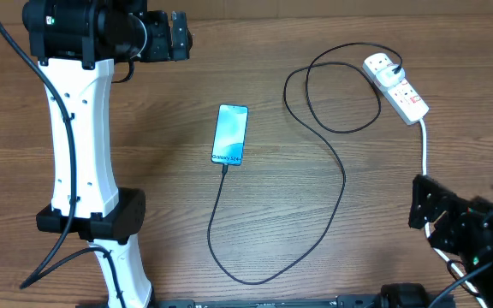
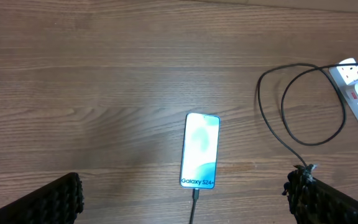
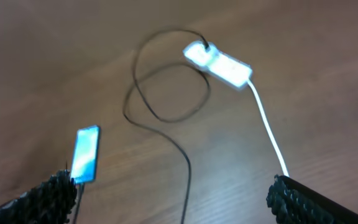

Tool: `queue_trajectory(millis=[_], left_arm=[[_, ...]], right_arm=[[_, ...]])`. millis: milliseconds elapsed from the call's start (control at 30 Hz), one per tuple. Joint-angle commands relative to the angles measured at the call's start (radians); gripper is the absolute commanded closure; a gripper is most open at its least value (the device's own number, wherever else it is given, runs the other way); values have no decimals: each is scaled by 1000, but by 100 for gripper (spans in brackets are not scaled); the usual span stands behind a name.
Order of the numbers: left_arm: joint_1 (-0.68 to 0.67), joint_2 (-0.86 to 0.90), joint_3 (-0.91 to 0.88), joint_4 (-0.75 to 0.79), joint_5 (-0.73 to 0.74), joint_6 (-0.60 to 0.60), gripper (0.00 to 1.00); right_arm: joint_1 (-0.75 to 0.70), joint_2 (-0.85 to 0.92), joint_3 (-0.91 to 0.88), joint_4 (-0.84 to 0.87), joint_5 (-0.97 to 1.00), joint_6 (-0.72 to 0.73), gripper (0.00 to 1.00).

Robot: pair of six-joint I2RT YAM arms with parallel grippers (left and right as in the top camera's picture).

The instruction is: Plug charger to phone and switch on socket

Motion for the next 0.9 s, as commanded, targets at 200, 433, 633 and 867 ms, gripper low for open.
queue_trajectory(millis=[200,433,633,867], left_arm=[[-7,8,-5,-2,-6,-9,0],[-7,8,-5,-2,-6,-9,0],[-7,8,-5,-2,-6,-9,0],[-7,8,-5,-2,-6,-9,0]], right_arm=[[52,-154,-336,310,-103,-169,0],[52,-292,-620,584,-225,-282,0],[52,-397,-821,780,-225,-282,0],[52,-457,-998,978,-225,-282,0]])
